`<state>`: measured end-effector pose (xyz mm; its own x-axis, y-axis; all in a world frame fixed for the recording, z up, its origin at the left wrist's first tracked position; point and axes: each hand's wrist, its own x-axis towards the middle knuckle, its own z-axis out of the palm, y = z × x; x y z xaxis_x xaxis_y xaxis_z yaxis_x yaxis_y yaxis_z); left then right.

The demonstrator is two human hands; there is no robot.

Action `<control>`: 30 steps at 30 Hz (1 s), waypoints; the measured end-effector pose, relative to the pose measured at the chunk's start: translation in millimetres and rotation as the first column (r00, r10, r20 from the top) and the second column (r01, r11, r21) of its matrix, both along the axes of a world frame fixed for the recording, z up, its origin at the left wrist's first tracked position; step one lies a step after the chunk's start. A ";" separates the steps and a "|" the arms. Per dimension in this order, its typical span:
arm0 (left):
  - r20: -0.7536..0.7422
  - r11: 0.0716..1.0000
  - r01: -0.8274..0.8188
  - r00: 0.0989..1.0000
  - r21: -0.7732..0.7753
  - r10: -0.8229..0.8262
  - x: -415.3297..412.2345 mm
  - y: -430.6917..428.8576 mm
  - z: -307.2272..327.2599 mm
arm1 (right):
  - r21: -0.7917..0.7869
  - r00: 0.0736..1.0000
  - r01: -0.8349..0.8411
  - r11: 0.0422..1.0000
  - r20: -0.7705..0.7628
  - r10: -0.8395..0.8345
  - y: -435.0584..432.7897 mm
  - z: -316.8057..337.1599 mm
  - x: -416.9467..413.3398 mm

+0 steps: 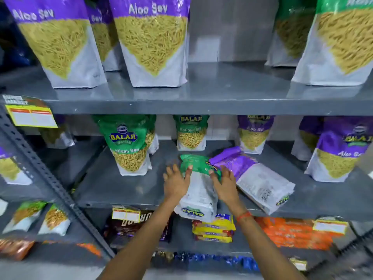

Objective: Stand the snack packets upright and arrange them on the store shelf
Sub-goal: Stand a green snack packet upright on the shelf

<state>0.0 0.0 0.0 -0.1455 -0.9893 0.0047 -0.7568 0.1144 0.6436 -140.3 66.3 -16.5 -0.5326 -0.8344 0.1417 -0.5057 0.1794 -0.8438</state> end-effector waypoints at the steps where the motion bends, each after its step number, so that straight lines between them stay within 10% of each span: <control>1: -0.018 0.986 0.025 1.000 0.162 -0.022 1.2 -9.2 -6.2 | 0.116 0.997 0.004 0.993 0.078 -0.013 -6.4 -13.9 -1.1; 8: -0.395 0.820 0.180 0.917 0.543 0.060 17.0 -36.0 -15.6 | 0.230 0.673 -0.162 0.960 0.737 -0.062 -12.1 -34.4 -9.8; 14: -0.616 0.745 0.286 0.760 0.602 0.207 34.6 -55.9 -12.6 | 0.091 0.457 -0.170 0.981 0.890 -0.003 -34.3 -28.0 -17.3; 22: -0.862 0.847 0.445 0.506 0.291 0.031 35.2 -104.0 27.7 | -0.236 0.648 -0.120 0.964 0.717 0.257 -83.8 36.0 -26.1; 30: -0.750 0.994 -0.101 0.654 0.048 0.102 8.4 -79.2 -4.4 | -0.191 0.882 -0.031 0.981 0.456 0.116 -77.2 -3.5 -21.0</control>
